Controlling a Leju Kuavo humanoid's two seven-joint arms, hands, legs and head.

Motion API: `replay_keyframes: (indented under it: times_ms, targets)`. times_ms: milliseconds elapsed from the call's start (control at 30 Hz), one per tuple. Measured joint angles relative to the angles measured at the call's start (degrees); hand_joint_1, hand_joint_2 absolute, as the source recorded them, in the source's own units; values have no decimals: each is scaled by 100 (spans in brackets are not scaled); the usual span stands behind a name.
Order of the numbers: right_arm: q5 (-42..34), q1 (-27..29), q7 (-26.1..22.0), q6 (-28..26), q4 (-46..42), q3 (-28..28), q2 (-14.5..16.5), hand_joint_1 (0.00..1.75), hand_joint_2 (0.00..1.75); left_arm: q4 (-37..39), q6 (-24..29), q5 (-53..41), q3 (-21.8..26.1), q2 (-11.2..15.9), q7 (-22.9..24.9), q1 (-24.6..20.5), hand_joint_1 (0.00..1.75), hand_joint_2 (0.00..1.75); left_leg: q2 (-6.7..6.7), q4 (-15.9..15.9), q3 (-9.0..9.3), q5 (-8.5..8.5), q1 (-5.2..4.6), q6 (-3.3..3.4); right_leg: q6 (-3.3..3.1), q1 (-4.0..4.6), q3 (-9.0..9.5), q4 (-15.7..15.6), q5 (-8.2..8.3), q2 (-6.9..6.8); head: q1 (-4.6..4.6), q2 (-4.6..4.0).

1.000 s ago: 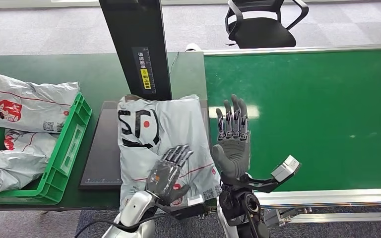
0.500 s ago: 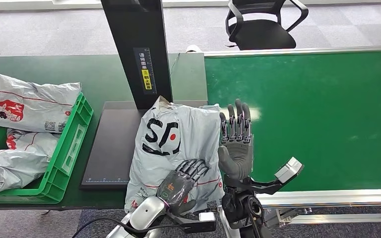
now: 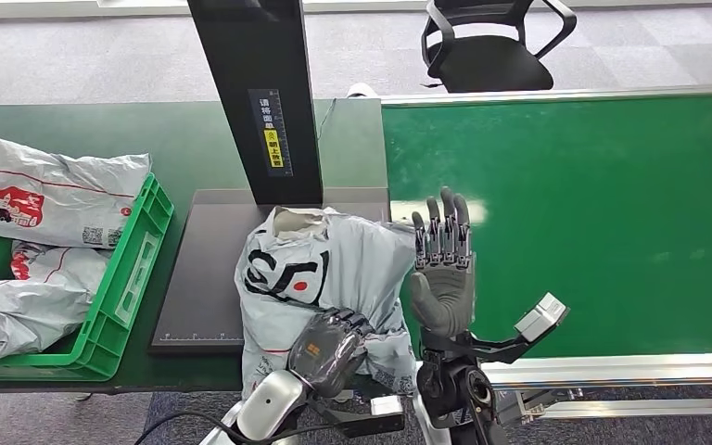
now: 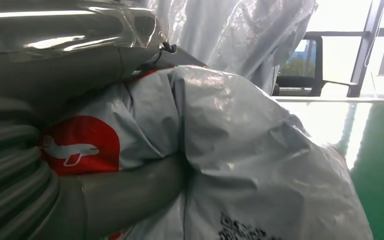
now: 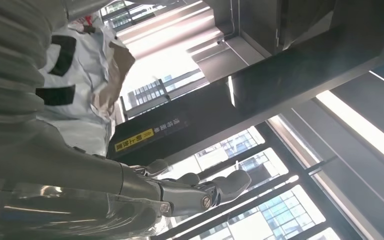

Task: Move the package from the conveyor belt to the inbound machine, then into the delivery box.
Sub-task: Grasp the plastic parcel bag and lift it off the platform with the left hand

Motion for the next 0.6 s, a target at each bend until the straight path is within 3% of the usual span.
replay_keyframes:
  times_ms: [333,600]
  targets:
    - [7,34,9,0,0,-30,30,0,175,-209,237,-11,74,18,-16,38,175,175,1,0,-4,0,0,0,0,0,-7,0,0,1,0,0]
    - [63,185,38,-2,-54,-80,30,0,175,-914,1220,272,529,89,-134,47,175,175,1,0,-10,0,0,0,0,0,-13,1,0,1,-1,0]
